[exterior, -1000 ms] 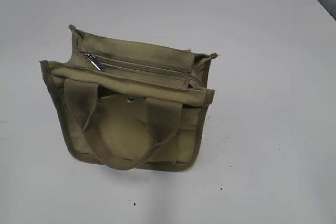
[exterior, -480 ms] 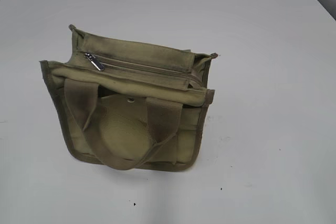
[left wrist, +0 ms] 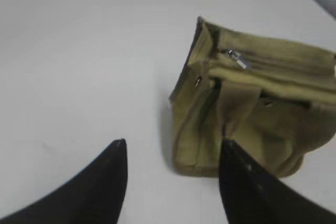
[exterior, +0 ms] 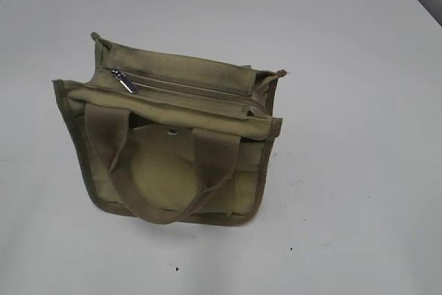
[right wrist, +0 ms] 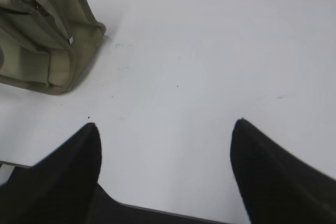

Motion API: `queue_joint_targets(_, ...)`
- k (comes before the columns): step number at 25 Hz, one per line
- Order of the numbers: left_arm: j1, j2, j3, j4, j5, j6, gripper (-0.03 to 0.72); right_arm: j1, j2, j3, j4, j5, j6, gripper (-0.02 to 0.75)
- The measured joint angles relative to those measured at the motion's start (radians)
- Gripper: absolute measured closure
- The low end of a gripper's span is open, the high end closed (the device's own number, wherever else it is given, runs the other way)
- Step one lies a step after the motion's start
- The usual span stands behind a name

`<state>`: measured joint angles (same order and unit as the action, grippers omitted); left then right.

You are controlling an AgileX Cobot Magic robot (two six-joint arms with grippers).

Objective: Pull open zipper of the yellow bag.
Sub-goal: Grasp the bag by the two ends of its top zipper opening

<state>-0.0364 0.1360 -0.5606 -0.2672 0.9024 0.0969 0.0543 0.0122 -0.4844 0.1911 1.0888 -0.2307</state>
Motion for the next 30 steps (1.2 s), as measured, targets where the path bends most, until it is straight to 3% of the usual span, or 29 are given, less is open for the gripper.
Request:
queue_joint_targets(4, 0.0, 0.208, -0.031, -0.179, -0.104, 0.014, 0.256, 0.0, 0.125, 0.0, 0.014, -0.009, -0.016, 0.145)
queue_joint_targets(11, 0.0, 0.651, -0.187, -0.441, -0.113, 0.182, 0.256, 0.052, 0.348, -0.067, 0.077, -0.136, -0.04, 0.145)
queue_joint_targets(18, -0.003, 1.04, -0.363, -0.478, -0.07, 0.227, 0.256, 0.06, 0.66, -0.21, 0.275, -0.211, -0.256, 0.145)
queue_joint_targets(26, -0.127, 1.29, -0.537, -0.5, -0.024, 0.249, 0.256, 0.06, 1.008, -0.412, 0.541, -0.262, -0.555, 0.145)
queue_joint_targets(30, -0.143, 1.38, -0.593, -0.498, -0.008, 0.249, 0.256, 0.06, 1.13, -0.516, 0.616, -0.264, -0.638, 0.145)
